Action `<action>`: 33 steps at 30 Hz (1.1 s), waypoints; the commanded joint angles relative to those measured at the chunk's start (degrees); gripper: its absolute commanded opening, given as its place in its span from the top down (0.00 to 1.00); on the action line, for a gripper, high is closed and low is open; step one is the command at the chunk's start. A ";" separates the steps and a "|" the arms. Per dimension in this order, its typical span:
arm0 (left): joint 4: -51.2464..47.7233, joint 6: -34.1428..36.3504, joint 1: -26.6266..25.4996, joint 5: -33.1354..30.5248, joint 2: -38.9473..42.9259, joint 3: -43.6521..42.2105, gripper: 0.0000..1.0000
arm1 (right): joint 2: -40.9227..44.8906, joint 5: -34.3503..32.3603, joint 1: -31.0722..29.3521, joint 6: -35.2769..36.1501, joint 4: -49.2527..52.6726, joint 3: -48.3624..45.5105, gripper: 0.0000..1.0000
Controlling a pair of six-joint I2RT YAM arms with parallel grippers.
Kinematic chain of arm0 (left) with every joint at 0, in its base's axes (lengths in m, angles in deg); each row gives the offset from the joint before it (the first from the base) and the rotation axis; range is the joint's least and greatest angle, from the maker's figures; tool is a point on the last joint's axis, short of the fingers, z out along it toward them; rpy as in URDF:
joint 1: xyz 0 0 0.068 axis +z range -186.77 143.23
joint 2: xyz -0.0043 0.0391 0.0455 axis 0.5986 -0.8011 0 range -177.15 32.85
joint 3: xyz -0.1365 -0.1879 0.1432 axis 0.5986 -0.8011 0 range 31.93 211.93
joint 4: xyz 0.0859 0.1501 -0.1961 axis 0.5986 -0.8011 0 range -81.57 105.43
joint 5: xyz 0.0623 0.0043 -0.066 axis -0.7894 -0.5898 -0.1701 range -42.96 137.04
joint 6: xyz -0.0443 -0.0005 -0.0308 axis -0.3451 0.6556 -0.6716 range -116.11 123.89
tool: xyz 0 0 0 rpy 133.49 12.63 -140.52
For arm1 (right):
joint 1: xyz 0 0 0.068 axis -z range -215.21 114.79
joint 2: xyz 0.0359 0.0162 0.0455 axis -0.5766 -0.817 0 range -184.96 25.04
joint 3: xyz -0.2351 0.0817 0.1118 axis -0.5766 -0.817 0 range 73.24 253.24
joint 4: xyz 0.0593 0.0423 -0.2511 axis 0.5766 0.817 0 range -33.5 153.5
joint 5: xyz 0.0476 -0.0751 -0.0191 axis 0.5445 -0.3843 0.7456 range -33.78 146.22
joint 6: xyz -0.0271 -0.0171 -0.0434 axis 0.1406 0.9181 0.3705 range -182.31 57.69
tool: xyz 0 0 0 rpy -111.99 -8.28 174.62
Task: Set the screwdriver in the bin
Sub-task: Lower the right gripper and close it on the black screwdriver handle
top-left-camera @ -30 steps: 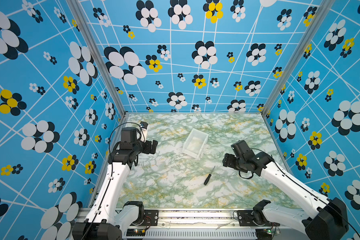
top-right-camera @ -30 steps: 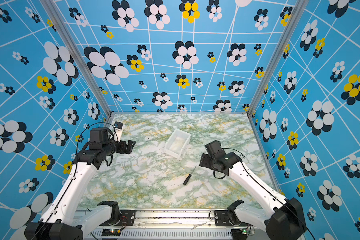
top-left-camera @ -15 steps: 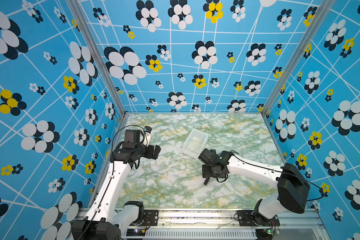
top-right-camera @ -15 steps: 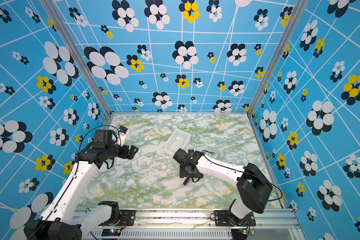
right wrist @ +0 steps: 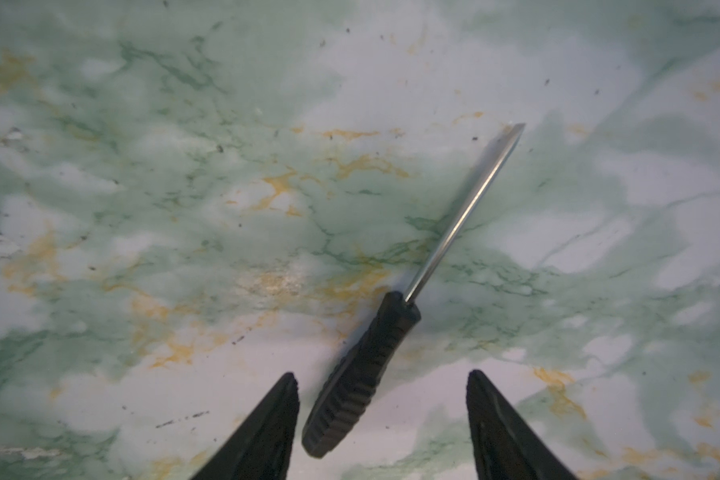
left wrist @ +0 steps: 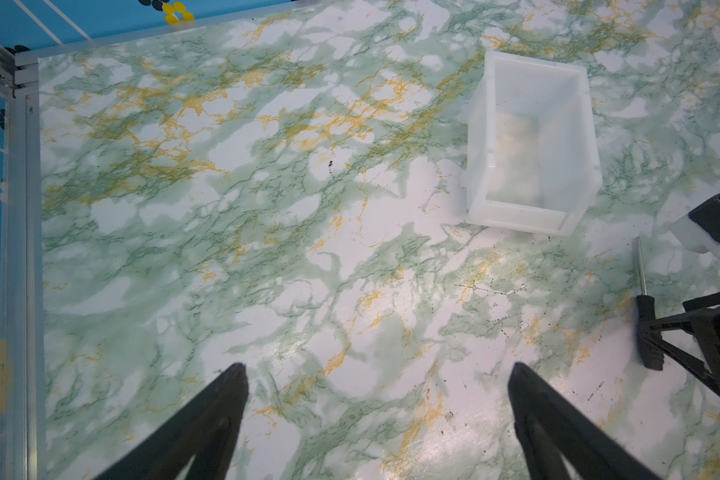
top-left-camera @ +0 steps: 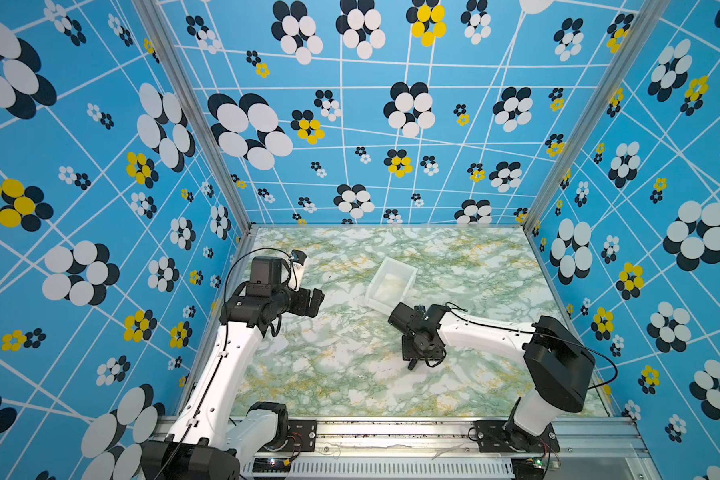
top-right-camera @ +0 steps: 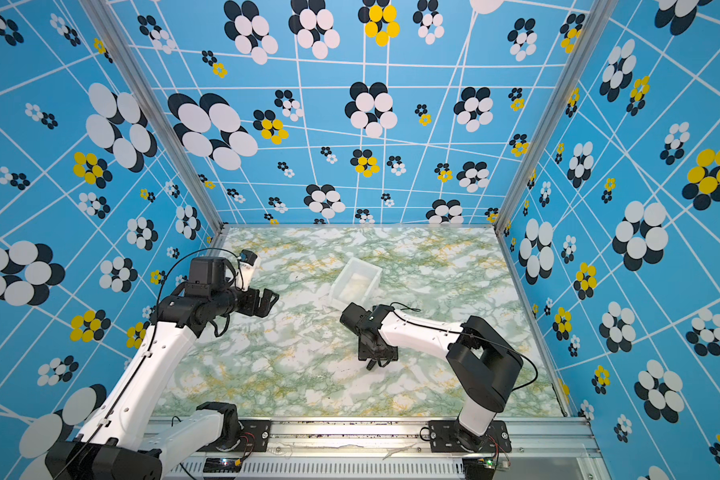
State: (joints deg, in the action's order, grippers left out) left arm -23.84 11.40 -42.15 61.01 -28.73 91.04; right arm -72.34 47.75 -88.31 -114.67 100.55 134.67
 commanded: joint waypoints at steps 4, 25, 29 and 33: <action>0.43 -0.74 -0.74 1.06 0.00 0.37 0.01 | -2.02 0.99 -0.29 -1.44 -0.51 -2.30 0.41; -0.87 0.82 -1.99 1.09 -0.93 0.99 0.01 | 1.77 1.40 -0.25 -1.86 -2.34 -7.20 0.70; -0.88 1.28 -2.26 0.97 -1.15 1.13 0.01 | 2.96 1.55 -0.26 -1.86 -2.96 -8.27 0.80; -1.32 1.57 -2.63 1.25 -1.40 1.47 0.01 | 4.34 1.27 -0.27 -1.87 -3.18 -8.80 0.81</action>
State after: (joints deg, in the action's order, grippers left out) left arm -23.86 11.84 -44.30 61.21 -29.52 91.04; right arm -69.69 49.26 -88.34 -116.00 96.50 126.93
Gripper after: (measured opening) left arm 0.992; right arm 0.200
